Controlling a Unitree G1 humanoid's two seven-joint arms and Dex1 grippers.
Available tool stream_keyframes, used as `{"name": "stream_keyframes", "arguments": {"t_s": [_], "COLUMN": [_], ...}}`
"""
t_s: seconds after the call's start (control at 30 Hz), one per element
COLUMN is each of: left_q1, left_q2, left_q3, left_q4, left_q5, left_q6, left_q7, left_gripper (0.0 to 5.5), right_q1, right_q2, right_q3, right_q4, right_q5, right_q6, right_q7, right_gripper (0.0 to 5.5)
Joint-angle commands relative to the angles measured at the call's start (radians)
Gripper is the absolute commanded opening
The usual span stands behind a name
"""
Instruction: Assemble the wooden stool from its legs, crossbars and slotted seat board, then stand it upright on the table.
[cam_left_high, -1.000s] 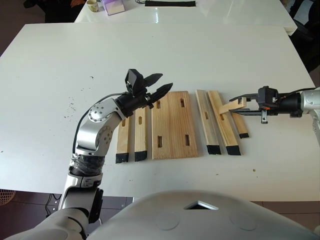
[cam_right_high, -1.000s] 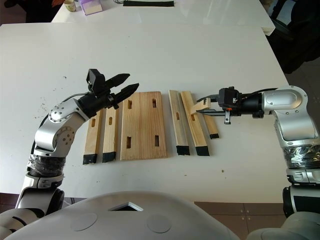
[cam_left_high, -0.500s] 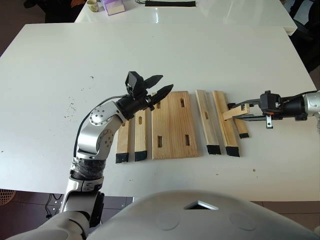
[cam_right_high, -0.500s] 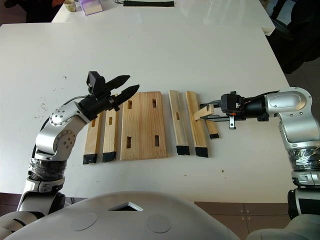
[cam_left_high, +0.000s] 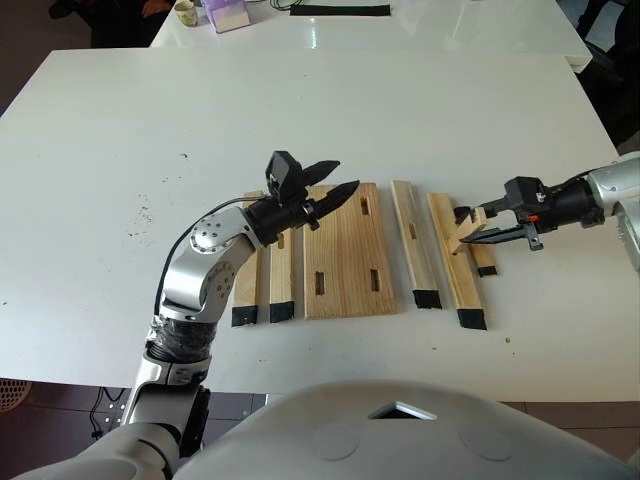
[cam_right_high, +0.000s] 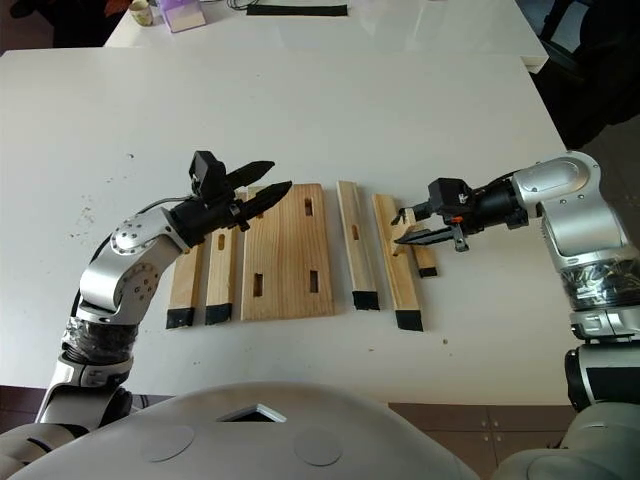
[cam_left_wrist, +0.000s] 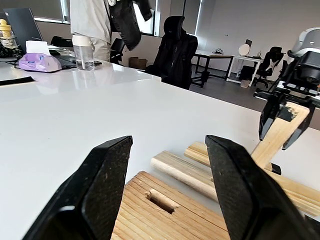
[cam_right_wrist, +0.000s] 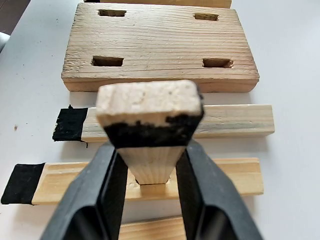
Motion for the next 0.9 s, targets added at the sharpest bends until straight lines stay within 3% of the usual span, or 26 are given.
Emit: {"name": "stream_keyframes", "arguments": {"t_s": [0.03, 0.73, 0.77, 0.9], "left_q1": [-0.007, -0.026, -0.025, -0.021], "left_q2": [0.017, 0.029, 0.029, 0.03], "left_q3": [-0.009, -0.008, -0.007, -0.01], "left_q4": [-0.014, -0.018, -0.02, -0.025], "left_q5": [0.006, 0.004, 0.004, 0.006], "left_q6": [0.025, 0.068, 0.07, 0.073], "left_q7": [-0.015, -0.056, -0.056, -0.057], "left_gripper": [2.72, 2.72, 2.72, 2.72], "right_q1": [0.16, 0.26, 0.265, 0.293], "right_q2": [0.019, 0.075, 0.084, 0.122], "right_q3": [0.122, 0.041, 0.033, 0.021], "right_q4": [0.1, 0.059, 0.064, 0.08], "right_q5": [-0.153, 0.028, 0.024, -0.009], "right_q6": [-0.031, 0.124, 0.111, 0.067], "right_q7": [-0.031, -0.214, -0.234, -0.288], "right_gripper": [1.3, 1.3, 1.67, 2.17]}}
